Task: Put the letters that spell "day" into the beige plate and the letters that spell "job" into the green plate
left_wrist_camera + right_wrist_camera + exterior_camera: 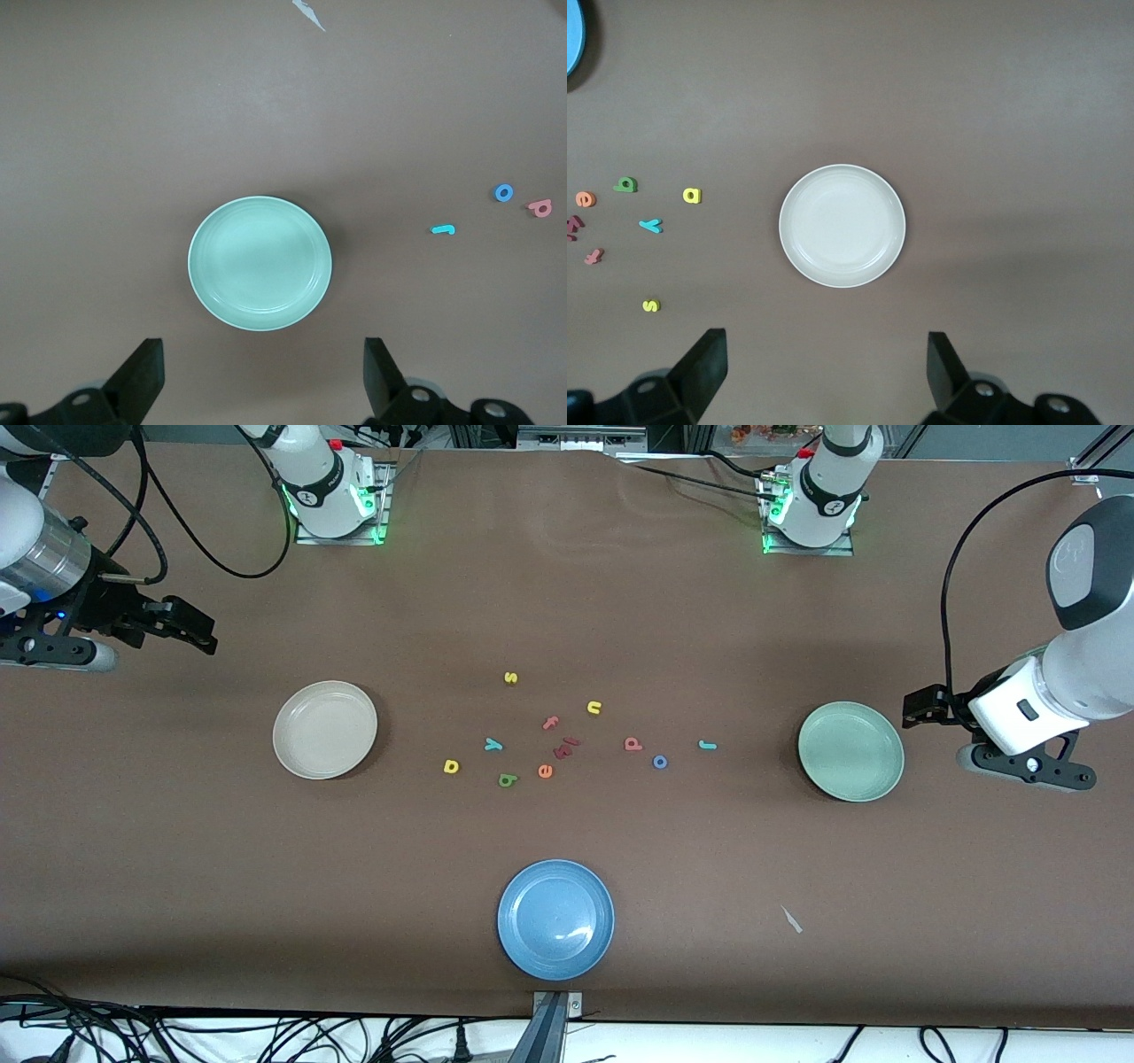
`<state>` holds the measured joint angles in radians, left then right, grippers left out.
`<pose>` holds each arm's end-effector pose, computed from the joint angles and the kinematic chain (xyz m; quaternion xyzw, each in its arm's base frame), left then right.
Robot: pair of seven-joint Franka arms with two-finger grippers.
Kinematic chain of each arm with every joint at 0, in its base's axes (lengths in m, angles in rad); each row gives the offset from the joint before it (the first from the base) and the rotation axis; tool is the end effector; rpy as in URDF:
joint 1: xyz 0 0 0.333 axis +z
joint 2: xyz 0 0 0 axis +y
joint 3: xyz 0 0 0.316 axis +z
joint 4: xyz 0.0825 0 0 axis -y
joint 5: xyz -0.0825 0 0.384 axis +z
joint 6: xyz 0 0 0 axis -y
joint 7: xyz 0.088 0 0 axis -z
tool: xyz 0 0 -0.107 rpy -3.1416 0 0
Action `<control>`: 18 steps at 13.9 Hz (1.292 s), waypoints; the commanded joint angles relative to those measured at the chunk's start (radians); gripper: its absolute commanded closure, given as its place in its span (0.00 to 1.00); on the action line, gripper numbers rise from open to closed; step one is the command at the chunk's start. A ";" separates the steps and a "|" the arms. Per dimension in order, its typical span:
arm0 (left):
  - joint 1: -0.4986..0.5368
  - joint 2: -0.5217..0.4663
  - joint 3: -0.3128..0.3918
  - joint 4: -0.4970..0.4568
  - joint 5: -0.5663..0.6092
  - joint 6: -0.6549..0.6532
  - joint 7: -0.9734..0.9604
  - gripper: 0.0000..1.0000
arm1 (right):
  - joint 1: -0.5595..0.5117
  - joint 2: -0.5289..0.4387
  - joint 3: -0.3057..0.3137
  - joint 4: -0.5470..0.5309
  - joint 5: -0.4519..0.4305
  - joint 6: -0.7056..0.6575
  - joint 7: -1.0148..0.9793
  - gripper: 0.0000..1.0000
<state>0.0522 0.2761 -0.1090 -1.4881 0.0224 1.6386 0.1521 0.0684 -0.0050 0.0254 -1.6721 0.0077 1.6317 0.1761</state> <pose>0.6314 -0.0259 0.5054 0.9926 -0.1044 -0.0617 0.0068 0.5527 0.0528 0.5846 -0.9990 0.0414 0.0180 0.0014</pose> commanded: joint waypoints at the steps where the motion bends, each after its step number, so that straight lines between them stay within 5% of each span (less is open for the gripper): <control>1: 0.002 0.002 0.000 0.014 -0.025 -0.002 0.024 0.01 | -0.004 0.002 0.001 0.012 -0.011 -0.006 -0.015 0.00; 18: 0.003 0.000 -0.001 0.015 -0.022 0.001 0.024 0.01 | 0.016 0.036 0.004 0.031 -0.003 0.011 0.002 0.00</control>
<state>0.0506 0.2755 -0.1099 -1.4817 0.0224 1.6409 0.1521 0.0821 0.0180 0.0263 -1.6632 0.0078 1.6441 0.1767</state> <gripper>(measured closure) 0.009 0.000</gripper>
